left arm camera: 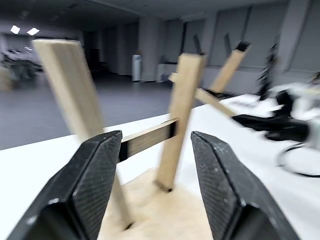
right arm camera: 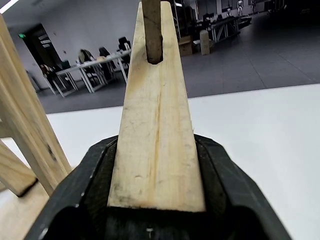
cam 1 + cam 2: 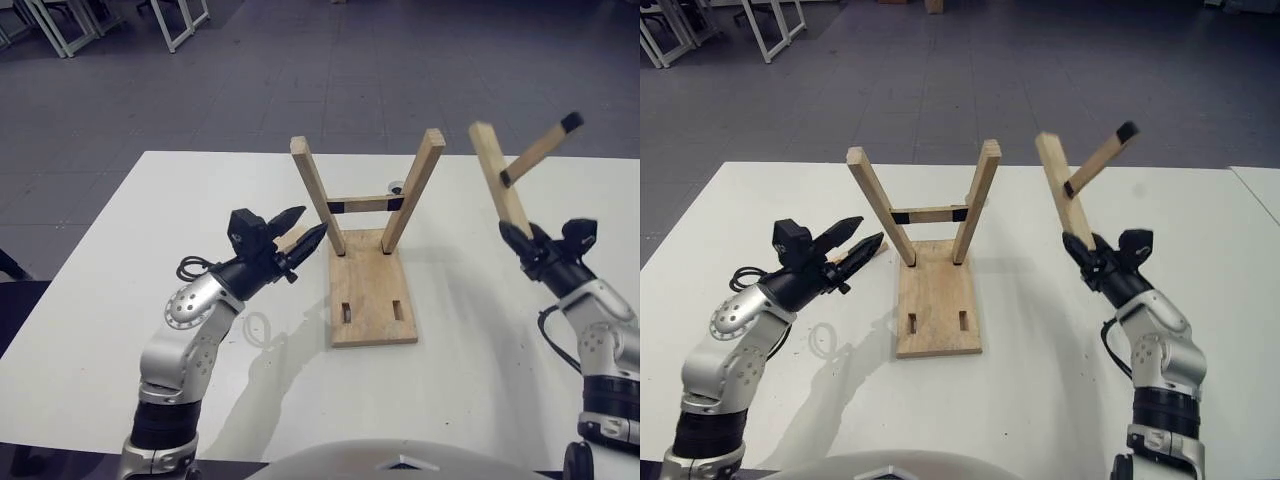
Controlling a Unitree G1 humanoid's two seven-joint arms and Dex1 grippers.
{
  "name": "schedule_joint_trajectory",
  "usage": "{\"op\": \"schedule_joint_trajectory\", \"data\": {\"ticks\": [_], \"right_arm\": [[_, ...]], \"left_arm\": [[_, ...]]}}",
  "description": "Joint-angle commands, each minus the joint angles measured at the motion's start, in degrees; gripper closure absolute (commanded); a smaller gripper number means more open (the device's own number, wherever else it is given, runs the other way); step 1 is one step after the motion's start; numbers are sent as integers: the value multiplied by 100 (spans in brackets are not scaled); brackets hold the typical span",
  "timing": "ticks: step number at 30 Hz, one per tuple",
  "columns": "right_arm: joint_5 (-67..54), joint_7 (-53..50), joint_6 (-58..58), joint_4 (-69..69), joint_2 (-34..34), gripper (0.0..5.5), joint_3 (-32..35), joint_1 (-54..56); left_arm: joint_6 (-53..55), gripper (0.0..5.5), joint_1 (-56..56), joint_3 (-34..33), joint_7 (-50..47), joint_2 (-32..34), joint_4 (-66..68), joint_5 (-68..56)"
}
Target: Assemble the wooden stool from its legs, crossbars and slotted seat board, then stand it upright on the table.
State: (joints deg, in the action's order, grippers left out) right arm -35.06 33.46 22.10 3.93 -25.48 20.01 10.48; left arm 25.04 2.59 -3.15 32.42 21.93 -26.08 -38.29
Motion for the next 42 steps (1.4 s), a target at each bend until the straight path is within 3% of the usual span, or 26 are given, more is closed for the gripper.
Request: {"op": "schedule_joint_trajectory", "data": {"ticks": [1,7,9,18,26,39,42], "right_arm": [[-1523,-447,1012,-1138,103,348,365,834],[-3925,-662,2313,-1950,-9,348,549,1072],[-4273,-422,2584,-2114,-132,348,399,978],[-4146,1041,3083,-1833,-504,348,-505,1437],[-3855,1795,3191,-1839,-711,348,-912,1438],[-3112,2181,3178,-1636,-882,348,-1177,1143],[-3075,2218,3221,-1580,-905,348,-1186,1172]], "left_arm": [[1343,295,935,-195,-290,166,-764,-2437],[1908,295,1816,-166,-1209,-63,-252,-3467],[1981,260,2009,-264,-1539,-156,-113,-4024],[2281,100,2281,33,-2654,-413,680,-6013],[2067,97,2110,159,-3174,-718,524,-6644],[2051,97,2026,257,-2124,-517,151,-5316],[2045,141,2068,178,-2051,-491,201,-5324]]}}
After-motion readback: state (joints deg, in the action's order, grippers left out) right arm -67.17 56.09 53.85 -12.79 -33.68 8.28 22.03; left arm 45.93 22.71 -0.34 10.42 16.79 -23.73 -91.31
